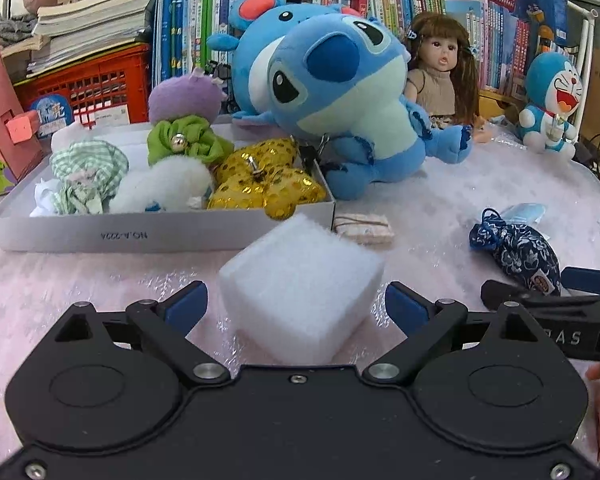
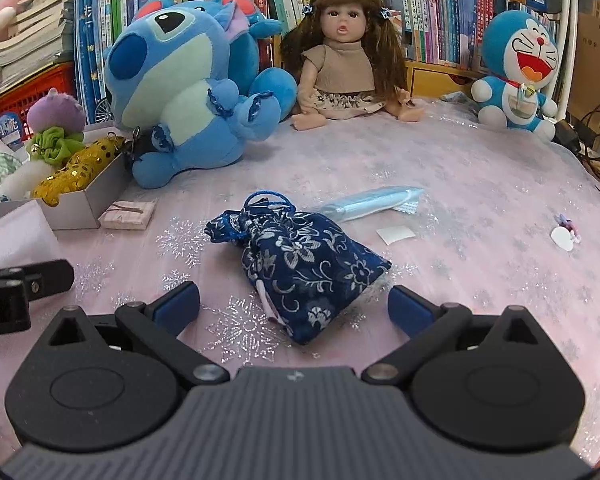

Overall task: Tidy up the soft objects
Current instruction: 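Close the left tool on the foam cube while the right tool closes on the floral pouch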

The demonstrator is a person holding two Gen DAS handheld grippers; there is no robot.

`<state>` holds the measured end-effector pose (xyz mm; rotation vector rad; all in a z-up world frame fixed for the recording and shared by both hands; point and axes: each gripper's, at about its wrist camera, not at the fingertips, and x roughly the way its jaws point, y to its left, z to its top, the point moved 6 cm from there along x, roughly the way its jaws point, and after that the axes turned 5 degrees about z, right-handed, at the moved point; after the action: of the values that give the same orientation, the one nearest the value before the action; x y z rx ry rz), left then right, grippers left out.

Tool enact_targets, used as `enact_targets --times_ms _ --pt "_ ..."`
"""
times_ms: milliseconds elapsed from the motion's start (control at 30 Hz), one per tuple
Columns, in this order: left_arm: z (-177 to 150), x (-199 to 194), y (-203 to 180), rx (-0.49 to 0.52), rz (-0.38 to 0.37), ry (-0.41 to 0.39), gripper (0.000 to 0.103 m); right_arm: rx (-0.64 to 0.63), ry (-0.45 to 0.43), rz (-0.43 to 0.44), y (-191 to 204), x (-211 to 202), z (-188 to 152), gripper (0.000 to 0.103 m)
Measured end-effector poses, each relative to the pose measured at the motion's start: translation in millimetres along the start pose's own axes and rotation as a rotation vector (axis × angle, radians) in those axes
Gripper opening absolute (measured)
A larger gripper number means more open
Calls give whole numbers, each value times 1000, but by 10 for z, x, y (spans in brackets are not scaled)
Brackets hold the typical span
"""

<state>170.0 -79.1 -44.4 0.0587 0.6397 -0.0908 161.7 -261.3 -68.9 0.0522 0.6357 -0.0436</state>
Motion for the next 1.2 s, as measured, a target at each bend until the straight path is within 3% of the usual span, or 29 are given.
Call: enact_targets --times_ms 200,400,800,1033,1200 --pt "45 7 -56 22 3 -26 95 -2 4 9 -7 2 22 103" --pt "36 34 -77 41 6 -26 90 -68 -55 -18 -6 -72 204 103" --pt "-10 149 -41 12 12 18 89 -89 -14 -4 -5 126 263 103" --pt "-24 155 -66 33 28 25 89 -20 -15 84 -10 154 263 103" --pt "-18 145 -66 29 38 19 75 -35 -50 105 42 87 273 95"
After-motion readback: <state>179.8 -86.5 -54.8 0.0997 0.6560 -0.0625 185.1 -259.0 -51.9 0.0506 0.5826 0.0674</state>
